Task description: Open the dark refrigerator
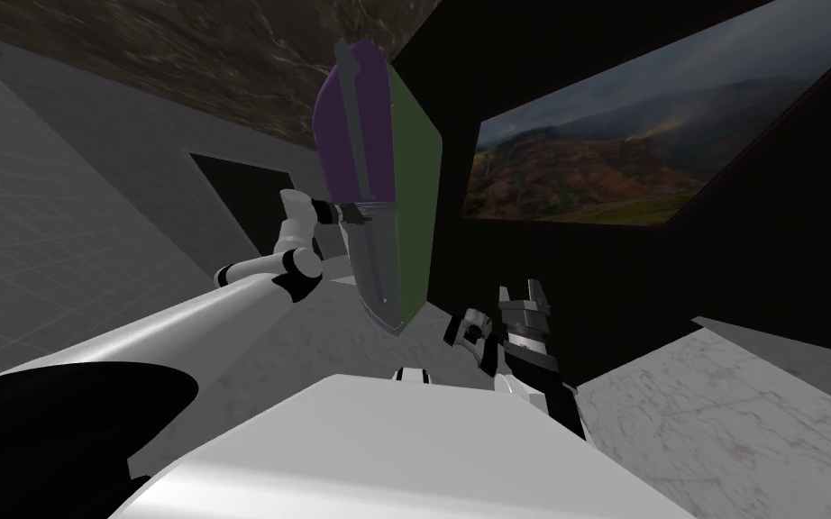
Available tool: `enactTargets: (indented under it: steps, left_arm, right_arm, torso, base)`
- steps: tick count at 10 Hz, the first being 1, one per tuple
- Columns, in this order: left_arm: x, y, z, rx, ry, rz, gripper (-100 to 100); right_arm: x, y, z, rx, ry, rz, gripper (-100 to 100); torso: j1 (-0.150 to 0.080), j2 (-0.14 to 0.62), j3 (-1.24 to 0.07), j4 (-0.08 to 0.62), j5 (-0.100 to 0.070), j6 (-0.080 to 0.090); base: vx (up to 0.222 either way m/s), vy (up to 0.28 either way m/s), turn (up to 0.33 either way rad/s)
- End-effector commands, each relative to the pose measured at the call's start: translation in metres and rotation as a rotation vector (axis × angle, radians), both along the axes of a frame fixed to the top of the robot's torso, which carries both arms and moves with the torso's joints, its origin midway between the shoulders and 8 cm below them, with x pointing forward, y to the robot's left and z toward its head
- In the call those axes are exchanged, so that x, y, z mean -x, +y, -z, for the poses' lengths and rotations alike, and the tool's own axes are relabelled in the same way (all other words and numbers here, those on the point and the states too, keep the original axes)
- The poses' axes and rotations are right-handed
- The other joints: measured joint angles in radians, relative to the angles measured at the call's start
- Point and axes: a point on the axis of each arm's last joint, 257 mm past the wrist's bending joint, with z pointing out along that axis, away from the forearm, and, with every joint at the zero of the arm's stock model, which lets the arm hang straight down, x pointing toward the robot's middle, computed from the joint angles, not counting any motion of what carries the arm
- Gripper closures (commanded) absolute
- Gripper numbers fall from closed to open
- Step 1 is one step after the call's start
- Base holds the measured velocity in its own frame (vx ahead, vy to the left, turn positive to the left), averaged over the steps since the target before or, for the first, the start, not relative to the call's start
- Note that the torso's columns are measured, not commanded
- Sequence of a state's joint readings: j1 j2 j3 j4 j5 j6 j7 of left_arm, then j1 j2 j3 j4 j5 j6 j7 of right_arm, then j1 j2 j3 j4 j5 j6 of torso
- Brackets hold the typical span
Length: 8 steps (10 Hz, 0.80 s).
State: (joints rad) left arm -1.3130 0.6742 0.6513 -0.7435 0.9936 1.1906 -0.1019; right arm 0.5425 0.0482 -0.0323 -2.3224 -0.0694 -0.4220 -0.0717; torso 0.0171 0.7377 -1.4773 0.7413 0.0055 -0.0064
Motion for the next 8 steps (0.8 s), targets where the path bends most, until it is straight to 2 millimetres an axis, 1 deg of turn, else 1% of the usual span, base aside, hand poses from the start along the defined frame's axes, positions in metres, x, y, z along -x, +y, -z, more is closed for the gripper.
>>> enactTargets:
  steps: [1,2,3,4,5,6,7,8]
  left_arm:
    - [0.005,-0.003,-0.009,0.010,-0.013,-0.002,100]
    - [0.008,-0.004,-0.020,-0.002,-0.040,-0.003,100]
    - [0.012,-0.012,-0.023,0.002,-0.042,0.009,100]
    - [0.014,-0.017,-0.027,-0.003,-0.054,0.019,100]
    - [0.016,-0.027,-0.024,0.006,-0.042,0.036,100]
    - [0.020,-0.033,-0.033,-0.005,-0.064,0.048,100]
    - [0.023,-0.046,-0.028,-0.005,-0.052,0.068,100]
    - [0.028,-0.053,-0.036,-0.007,-0.070,0.085,100]
  right_arm:
    - [0.000,0.000,0.000,0.000,0.000,0.000,0]
    - [0.000,0.000,0.000,0.000,0.000,0.000,0]
    - [0.000,0.000,0.000,0.000,0.000,0.000,0]
    - [0.000,0.000,0.000,0.000,0.000,0.000,0]
    - [0.000,0.000,0.000,0.000,0.000,0.000,0]
    - [0.000,0.000,0.000,0.000,0.000,0.000,0]
    - [0.000,0.000,0.000,0.000,0.000,0.000,0]
    - [0.000,0.000,0.000,0.000,0.000,0.000,0]
  torso:
    - [-0.006,-0.003,-0.002,0.000,-0.002,-0.001]
    - [-0.005,-0.006,-0.004,-0.001,-0.002,0.001]
    - [-0.005,-0.007,-0.005,0.000,-0.003,0.001]
    - [0.000,-0.004,-0.003,-0.001,-0.001,0.001]
    - [-0.003,-0.007,-0.005,0.000,-0.002,0.000]
    - [-0.003,-0.008,-0.006,0.001,-0.002,0.000]
    - [-0.007,-0.010,-0.008,0.002,-0.004,0.001]
    - [-0.007,-0.012,-0.009,0.000,-0.004,0.002]
  base:
    - [-0.019,0.150,0.030]
    - [-0.024,0.183,0.002]
    - [-0.092,0.285,-0.001]
    - [-0.078,0.252,-0.030]
    - [-0.079,0.263,-0.003]
    - [-0.061,0.221,-0.001]
    - [-0.021,0.241,0.020]
    - [-0.040,0.220,-0.010]
